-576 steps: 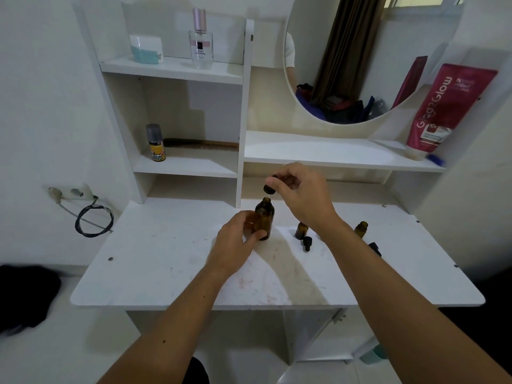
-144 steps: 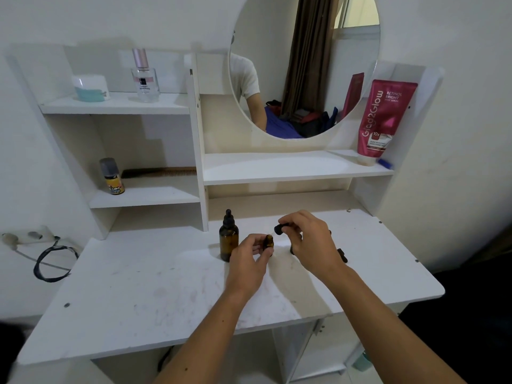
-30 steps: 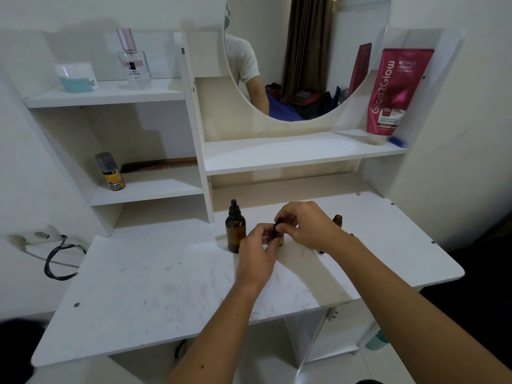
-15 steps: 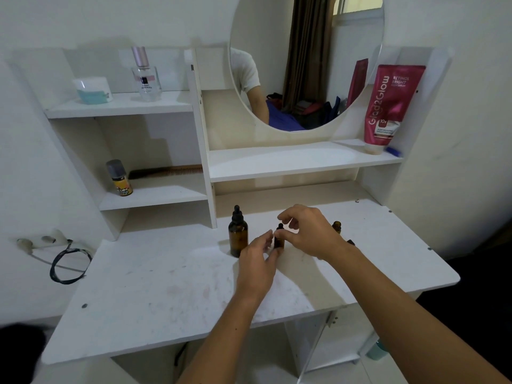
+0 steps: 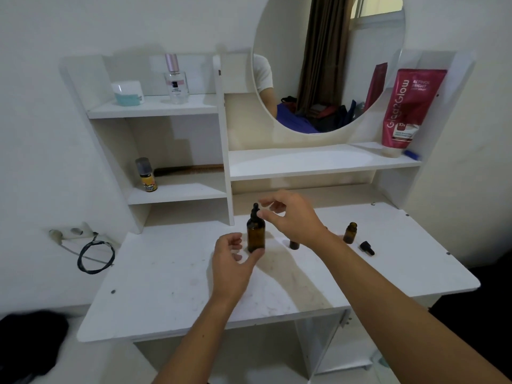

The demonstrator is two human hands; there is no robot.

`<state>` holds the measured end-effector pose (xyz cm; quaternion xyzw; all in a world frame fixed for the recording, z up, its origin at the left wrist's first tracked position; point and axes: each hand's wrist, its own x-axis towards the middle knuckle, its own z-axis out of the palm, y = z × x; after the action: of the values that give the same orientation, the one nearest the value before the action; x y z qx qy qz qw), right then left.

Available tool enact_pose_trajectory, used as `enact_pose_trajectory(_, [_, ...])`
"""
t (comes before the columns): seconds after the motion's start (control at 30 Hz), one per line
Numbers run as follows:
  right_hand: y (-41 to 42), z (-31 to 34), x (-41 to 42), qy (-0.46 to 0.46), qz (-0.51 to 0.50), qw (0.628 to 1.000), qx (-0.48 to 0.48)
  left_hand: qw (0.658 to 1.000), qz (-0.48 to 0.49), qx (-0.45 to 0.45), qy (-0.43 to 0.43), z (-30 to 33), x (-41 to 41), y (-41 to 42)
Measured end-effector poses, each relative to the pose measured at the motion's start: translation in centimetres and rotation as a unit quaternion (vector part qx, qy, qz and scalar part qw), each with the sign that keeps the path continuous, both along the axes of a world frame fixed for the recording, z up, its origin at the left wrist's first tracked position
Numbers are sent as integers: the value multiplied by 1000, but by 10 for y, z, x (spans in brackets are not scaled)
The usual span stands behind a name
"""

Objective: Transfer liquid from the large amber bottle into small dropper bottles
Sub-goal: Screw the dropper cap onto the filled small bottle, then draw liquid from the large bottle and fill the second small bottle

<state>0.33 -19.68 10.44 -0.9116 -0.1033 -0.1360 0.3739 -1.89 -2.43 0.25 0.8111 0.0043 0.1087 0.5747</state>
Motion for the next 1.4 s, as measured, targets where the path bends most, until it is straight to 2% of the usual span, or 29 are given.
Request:
enact_pose_trajectory(0.27, [19, -5, 13, 9, -28, 997, 72, 998, -57, 20, 5, -3, 22, -10])
enact_pose_trajectory(0.43, [22, -9, 17, 1, -52, 995, 82, 998, -58, 23, 10, -5, 23, -10])
enact_pose_trajectory(0.77, [22, -3, 10, 9, -33, 998, 55, 997, -44, 61, 5, -5, 23, -12])
enact_pose_trajectory(0.87, [20, 6, 7, 7, -40, 996, 83, 996, -41, 75, 0, -4, 21, -12])
enact_pose_trajectory(1.0, [18, 29, 2, -36, -37, 993, 111, 995, -37, 91, 6, -3, 22, -11])
enact_pose_trajectory(1.17, [8, 59, -7, -136, -43, 980, 140, 995, -29, 89, 17, -4, 17, -13])
enact_pose_trajectory(1.27, [-7, 67, -17, -171, -53, 973, 146, 999, 11, 52, 10, -5, 4, -13])
enact_pose_trajectory(1.4, [-38, 60, -34, -165, -78, 974, 134, 999, 44, -14, -10, -4, -29, -26])
